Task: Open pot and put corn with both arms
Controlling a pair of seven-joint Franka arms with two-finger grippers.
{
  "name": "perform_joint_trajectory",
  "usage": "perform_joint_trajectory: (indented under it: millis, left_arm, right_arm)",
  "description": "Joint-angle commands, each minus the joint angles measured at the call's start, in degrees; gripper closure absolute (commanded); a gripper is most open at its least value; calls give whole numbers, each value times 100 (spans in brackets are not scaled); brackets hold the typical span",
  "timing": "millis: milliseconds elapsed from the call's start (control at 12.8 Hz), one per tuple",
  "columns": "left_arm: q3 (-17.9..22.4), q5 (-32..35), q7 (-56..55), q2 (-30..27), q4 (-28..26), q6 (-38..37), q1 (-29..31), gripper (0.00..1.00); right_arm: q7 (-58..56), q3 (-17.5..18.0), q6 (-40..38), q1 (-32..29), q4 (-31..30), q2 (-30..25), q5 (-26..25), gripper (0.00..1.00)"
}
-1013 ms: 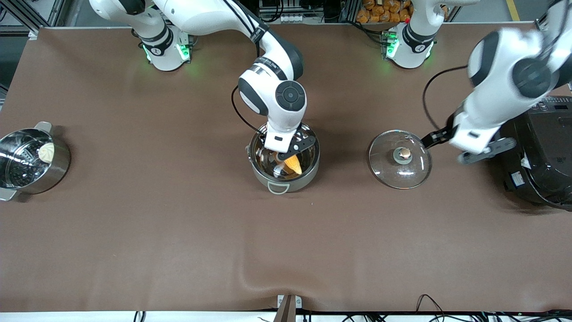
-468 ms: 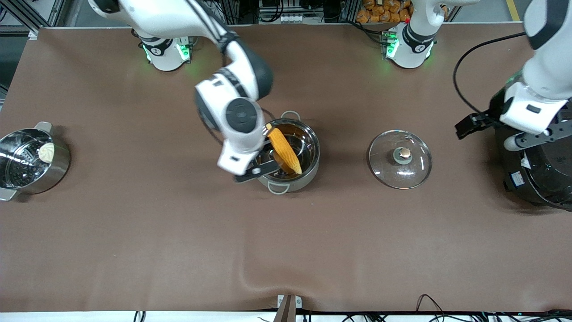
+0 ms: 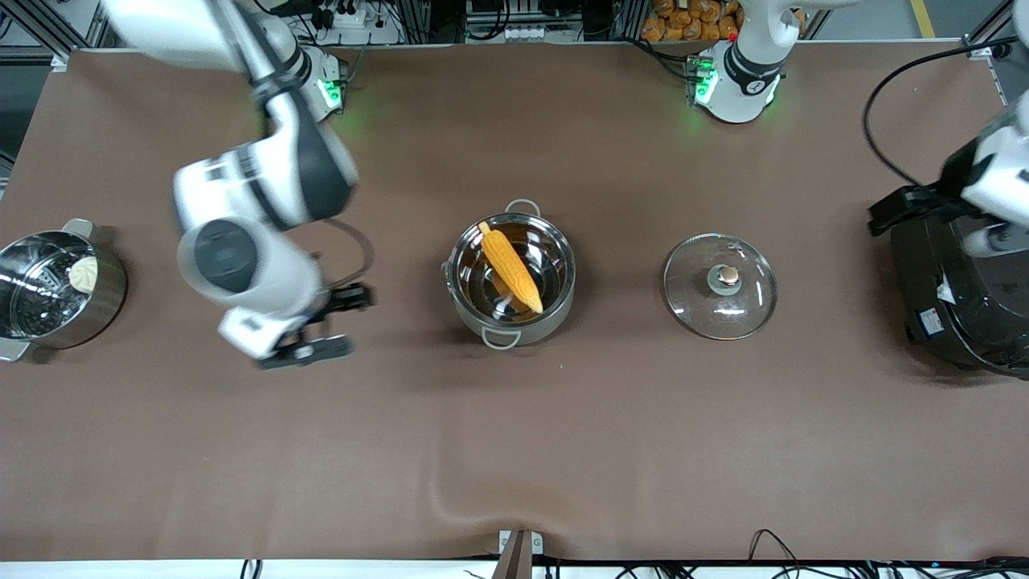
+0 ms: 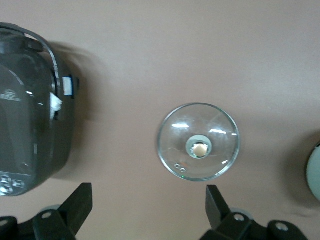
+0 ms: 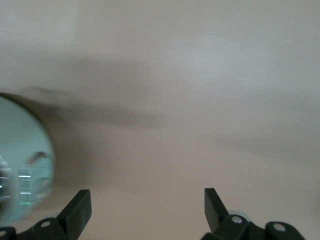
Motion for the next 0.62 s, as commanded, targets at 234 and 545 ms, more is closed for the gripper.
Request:
perform_joint_trajectory:
  millis: [234, 545]
  left_arm:
    - [-49, -60, 404, -79, 245, -161, 268, 0]
    - [-66, -60, 492, -87, 254, -293, 294, 0]
  right_arm:
    - [-678, 163, 84, -1104, -1282, -1373, 138, 0]
    - [-767, 111, -13, -1369, -1905, -2505, 375, 0]
